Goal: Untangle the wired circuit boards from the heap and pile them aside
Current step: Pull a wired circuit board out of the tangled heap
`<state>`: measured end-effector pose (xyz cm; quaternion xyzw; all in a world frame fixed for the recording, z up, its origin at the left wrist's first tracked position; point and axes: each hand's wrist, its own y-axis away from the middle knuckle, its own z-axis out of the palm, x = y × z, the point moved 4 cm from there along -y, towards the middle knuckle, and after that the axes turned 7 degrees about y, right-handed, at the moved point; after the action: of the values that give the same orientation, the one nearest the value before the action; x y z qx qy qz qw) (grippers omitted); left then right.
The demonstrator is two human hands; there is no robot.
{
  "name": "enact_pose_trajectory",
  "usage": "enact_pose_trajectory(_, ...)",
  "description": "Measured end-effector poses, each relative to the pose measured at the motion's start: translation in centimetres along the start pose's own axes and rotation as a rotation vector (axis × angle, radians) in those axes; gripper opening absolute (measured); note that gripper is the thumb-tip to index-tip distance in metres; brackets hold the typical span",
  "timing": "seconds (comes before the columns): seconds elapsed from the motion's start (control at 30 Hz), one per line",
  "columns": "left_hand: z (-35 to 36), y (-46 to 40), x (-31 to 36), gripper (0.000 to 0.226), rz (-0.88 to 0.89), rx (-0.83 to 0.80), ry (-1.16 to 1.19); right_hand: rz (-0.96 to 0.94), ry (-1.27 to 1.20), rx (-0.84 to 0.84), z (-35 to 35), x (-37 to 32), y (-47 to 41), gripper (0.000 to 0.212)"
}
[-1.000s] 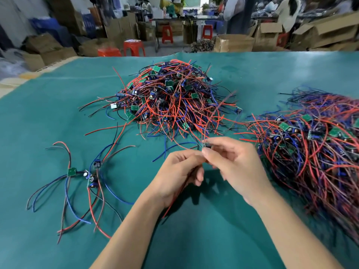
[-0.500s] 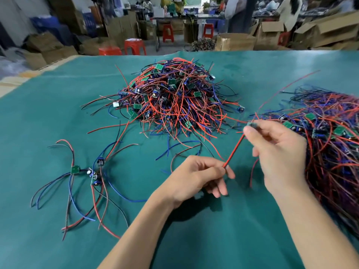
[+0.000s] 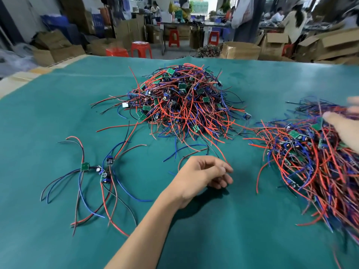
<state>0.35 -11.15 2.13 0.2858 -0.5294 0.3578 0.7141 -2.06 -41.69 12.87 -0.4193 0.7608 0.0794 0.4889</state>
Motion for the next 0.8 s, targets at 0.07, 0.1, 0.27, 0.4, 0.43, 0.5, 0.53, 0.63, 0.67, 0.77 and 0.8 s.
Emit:
enact_pose_trajectory(0.07, -0.1, -0.1, 0.0, 0.018, -0.008, 0.028, 0.029, -0.046, 0.222, 0.035, 0.6, -1.9, 0.1, 0.03)
enact_pose_trajectory(0.1, -0.2, -0.2, 0.0, 0.018, -0.009, 0.053, 0.045, -0.087, 0.298, 0.065, 1.4, -2.7, 0.3, 0.027)
enact_pose_trajectory(0.27, -0.7, -0.5, 0.0, 0.019, 0.018, 0.2, 0.14, -0.474, 0.541, -0.34, 11.6, -6.6, 6.3, 0.034)
enact_pose_trajectory(0.4, -1.5, -0.6, 0.1, 0.026, 0.001, 0.282, 0.294, -0.46, 0.625, -0.497, 18.1, -4.4, 9.4, 0.044)
enact_pose_trajectory(0.43, -1.6, -0.7, 0.1, 0.027, -0.001, 0.292, 0.329, -0.47, 0.632, -0.428, 18.6, -4.0, 10.0, 0.036)
enact_pose_trajectory(0.5, -1.8, -0.8, 0.1, 0.029, -0.001, 0.322, 0.319, -0.44, 0.57, -0.285, 18.6, -3.6, 10.6, 0.02)
enact_pose_trajectory(0.53, -1.8, -0.8, 0.0, 0.03, -0.001, 0.336, 0.301, -0.414, 0.529, -0.244, 18.4, -3.5, 10.6, 0.019)
enact_pose_trajectory(0.63, -2.1, -0.8, -0.2, 0.032, -0.019, 0.362, 0.327, -0.366, 0.463, -0.253, 17.5, -3.3, 10.1, 0.032)
enact_pose_trajectory(0.67, -2.1, -0.8, -0.1, 0.031, -0.023, 0.361, 0.345, -0.364, 0.43, -0.253, 17.0, -3.4, 10.0, 0.034)
enact_pose_trajectory(0.77, -2.1, -0.8, 0.0, 0.028, -0.014, 0.355, 0.361, -0.386, 0.361, -0.215, 15.4, -4.1, 9.7, 0.039)
enact_pose_trajectory(0.8, -2.1, -0.8, 0.0, 0.028, -0.01, 0.354, 0.36, -0.408, 0.343, -0.197, 14.9, -4.3, 9.6, 0.039)
